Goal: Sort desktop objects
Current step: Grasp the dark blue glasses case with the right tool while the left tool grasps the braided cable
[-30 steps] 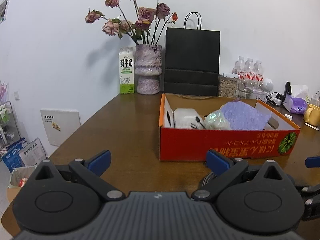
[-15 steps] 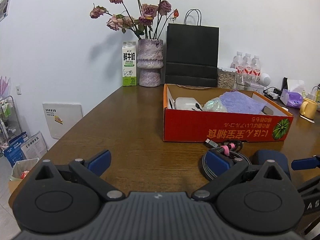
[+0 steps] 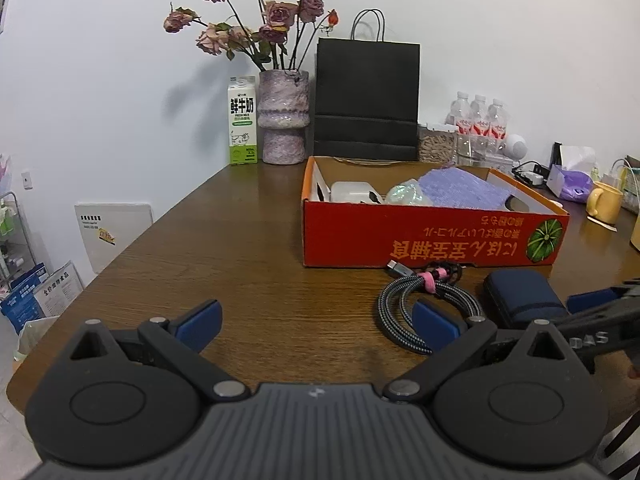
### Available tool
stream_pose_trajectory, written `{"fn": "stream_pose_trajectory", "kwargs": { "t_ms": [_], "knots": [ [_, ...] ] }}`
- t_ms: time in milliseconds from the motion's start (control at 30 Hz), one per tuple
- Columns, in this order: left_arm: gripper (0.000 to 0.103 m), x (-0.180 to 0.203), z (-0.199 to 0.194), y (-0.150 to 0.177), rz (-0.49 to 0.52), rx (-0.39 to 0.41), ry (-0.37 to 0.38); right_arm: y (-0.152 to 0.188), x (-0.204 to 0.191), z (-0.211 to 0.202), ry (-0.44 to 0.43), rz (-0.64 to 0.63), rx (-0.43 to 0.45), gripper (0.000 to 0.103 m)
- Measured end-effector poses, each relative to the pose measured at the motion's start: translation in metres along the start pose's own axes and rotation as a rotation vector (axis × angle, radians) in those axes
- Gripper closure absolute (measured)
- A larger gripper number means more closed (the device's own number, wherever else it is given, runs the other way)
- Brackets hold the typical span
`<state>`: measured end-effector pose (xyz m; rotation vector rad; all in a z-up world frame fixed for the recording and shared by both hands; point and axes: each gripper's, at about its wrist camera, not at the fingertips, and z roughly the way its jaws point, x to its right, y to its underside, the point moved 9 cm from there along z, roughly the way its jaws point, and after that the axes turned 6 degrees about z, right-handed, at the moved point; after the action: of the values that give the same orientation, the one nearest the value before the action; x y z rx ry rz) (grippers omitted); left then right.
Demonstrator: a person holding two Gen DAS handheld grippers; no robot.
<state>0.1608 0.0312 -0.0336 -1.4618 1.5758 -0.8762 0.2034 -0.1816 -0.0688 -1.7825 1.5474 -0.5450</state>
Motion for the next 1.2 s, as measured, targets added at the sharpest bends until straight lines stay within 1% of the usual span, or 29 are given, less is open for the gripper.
{"fn": "stream_pose_trajectory", "kwargs": {
  "t_ms": [67, 133, 267, 333, 367, 400, 433, 467, 500, 600, 867, 1100, 1200],
  "knots": [
    [0.0, -0.001, 0.0, 0.001, -0.002, -0.003, 0.001, 0.003, -0.003, 0.006, 0.007, -0.004, -0.014, 0.009],
    [0.0, -0.003, 0.0, 0.004, -0.008, -0.01, -0.001, 0.005, -0.005, 0.008, 0.037, -0.031, 0.008, 0.009],
    [0.0, -0.005, 0.004, 0.007, -0.016, -0.028, -0.004, 0.004, -0.004, 0.013, 0.045, -0.019, 0.002, 0.002],
    [0.0, -0.004, 0.008, 0.008, -0.012, -0.037, -0.001, 0.003, -0.002, 0.014, 0.041, -0.016, -0.006, 0.002],
    [0.0, -0.002, 0.01, 0.008, -0.01, -0.042, 0.0, 0.003, -0.002, 0.014, 0.039, -0.016, -0.005, 0.006],
    [0.0, -0.001, 0.012, 0.008, -0.008, -0.048, 0.002, 0.003, -0.002, 0.013, 0.035, -0.017, 0.003, 0.018],
    [0.0, 0.001, 0.015, 0.007, -0.007, -0.051, 0.005, 0.002, -0.003, 0.01, 0.025, -0.022, 0.013, 0.024],
    [0.0, 0.003, 0.017, 0.006, -0.007, -0.053, 0.008, 0.001, -0.002, 0.008, 0.033, -0.023, 0.019, 0.026],
    [0.0, 0.006, 0.019, 0.005, -0.007, -0.057, 0.013, 0.0, 0.0, 0.007, 0.02, -0.012, 0.02, 0.027],
    [0.0, 0.013, 0.023, 0.002, 0.0, -0.06, 0.028, -0.002, 0.005, 0.004, -0.002, 0.004, 0.033, 0.032],
    [0.0, 0.04, 0.034, -0.007, 0.045, -0.078, 0.069, -0.005, 0.027, -0.005, -0.01, 0.041, 0.069, 0.036],
    [0.0, 0.064, 0.053, -0.013, 0.044, -0.134, 0.121, -0.012, 0.051, -0.012, -0.011, 0.047, 0.105, 0.041],
    [0.0, 0.073, 0.063, -0.014, 0.061, -0.172, 0.123, -0.014, 0.057, -0.013, -0.016, 0.038, 0.109, 0.042]
  ]
}}
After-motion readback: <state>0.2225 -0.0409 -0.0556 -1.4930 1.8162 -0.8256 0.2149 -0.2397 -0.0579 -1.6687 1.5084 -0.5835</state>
